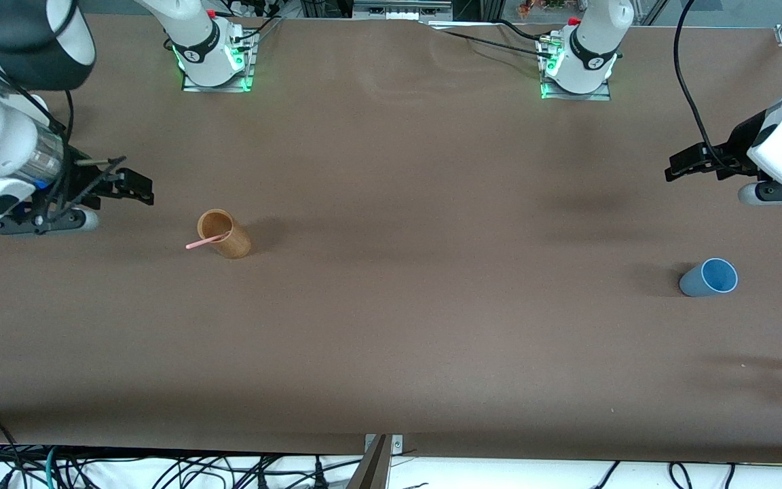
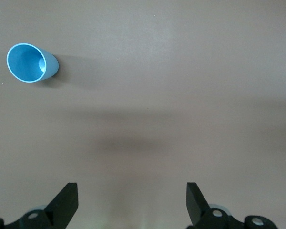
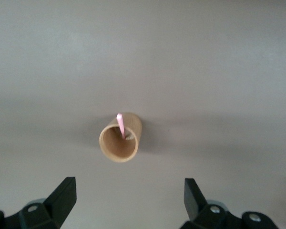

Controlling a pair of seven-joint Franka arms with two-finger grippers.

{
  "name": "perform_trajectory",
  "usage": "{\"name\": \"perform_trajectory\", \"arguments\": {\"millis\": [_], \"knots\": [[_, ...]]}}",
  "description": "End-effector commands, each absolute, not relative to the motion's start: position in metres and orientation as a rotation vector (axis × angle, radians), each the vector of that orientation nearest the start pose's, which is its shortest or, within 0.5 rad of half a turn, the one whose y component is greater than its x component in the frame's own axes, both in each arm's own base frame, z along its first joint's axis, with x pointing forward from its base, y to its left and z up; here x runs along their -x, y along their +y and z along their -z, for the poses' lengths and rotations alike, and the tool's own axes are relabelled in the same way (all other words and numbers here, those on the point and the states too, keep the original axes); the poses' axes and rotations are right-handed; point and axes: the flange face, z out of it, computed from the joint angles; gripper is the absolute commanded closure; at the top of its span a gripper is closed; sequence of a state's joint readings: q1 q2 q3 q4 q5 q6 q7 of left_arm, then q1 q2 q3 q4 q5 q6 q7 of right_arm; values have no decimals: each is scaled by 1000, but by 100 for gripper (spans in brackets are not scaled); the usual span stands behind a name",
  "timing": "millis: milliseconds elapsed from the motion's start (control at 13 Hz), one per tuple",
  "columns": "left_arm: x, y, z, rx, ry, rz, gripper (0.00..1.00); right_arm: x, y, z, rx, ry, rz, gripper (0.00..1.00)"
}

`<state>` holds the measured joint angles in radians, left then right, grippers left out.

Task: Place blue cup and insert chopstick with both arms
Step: 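Reach the right gripper to the pink chopstick while the left gripper reaches the cup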

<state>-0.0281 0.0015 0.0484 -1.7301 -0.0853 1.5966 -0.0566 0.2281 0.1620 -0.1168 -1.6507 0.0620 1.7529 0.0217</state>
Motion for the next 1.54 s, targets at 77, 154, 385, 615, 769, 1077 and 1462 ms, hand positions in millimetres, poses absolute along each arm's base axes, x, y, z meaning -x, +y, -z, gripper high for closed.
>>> {"name": "perform_trajectory", "arguments": {"millis": [77, 154, 385, 615, 769, 1077, 1462], "knots": [[-551, 4, -555, 3205, -103, -213, 0, -602, 85, -449, 3115, -132, -44, 0], [-551, 4, -555, 3205, -106, -213, 0, -602, 89, -434, 3118, -128, -44, 0], [-552, 4, -551, 3202, -123, -223, 0, -600, 105, -405, 3127, -44, -49, 0], [-553, 1, -551, 3202, -111, -226, 0, -599, 104, -378, 3129, -38, -27, 0], [-553, 1, -550, 3203, -99, -228, 0, -599, 104, -361, 3130, -30, -14, 1], [-562, 1, -542, 3205, -101, -242, 0, -591, 103, -332, 3127, 21, 2, 6], [-581, -10, -514, 3132, -42, -289, 0, -588, 109, -325, 3129, 42, -15, 59]]}}
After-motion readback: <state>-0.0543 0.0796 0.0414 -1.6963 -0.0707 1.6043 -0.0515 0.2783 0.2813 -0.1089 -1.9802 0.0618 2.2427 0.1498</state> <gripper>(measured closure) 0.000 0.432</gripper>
